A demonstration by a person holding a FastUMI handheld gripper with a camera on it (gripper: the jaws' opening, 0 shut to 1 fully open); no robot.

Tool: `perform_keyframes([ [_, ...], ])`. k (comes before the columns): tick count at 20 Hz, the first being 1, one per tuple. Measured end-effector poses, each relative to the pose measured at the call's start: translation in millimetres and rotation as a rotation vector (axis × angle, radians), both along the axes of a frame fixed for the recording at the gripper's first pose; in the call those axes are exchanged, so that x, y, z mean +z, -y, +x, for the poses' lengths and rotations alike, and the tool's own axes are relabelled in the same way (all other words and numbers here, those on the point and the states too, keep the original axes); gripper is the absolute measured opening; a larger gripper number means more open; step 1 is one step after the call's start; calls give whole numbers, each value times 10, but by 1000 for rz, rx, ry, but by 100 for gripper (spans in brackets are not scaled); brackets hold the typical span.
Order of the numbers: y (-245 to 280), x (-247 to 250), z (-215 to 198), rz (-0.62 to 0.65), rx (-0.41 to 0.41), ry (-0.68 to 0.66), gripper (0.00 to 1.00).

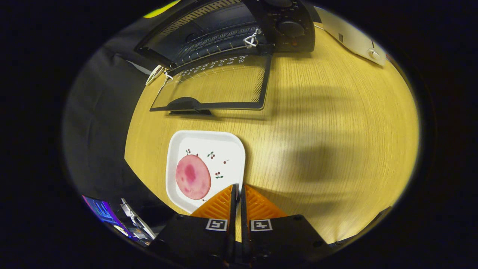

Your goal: Open the toaster oven, put the food inside, and close the toaster oven door.

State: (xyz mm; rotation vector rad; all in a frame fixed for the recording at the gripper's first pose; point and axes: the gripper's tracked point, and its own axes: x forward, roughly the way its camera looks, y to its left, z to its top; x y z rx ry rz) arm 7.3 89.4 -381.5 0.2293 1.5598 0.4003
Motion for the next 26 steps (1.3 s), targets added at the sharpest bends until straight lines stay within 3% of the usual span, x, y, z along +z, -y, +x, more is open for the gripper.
perform_keyframes([
  [2,-38,10,-1,42,-19,-10,2],
  [12,-160,143,-41,244,-135,-46,2],
  [19,-392,369,168,370,-292,-26,2],
  [26,-529,569,615,424,-530,53,2],
])
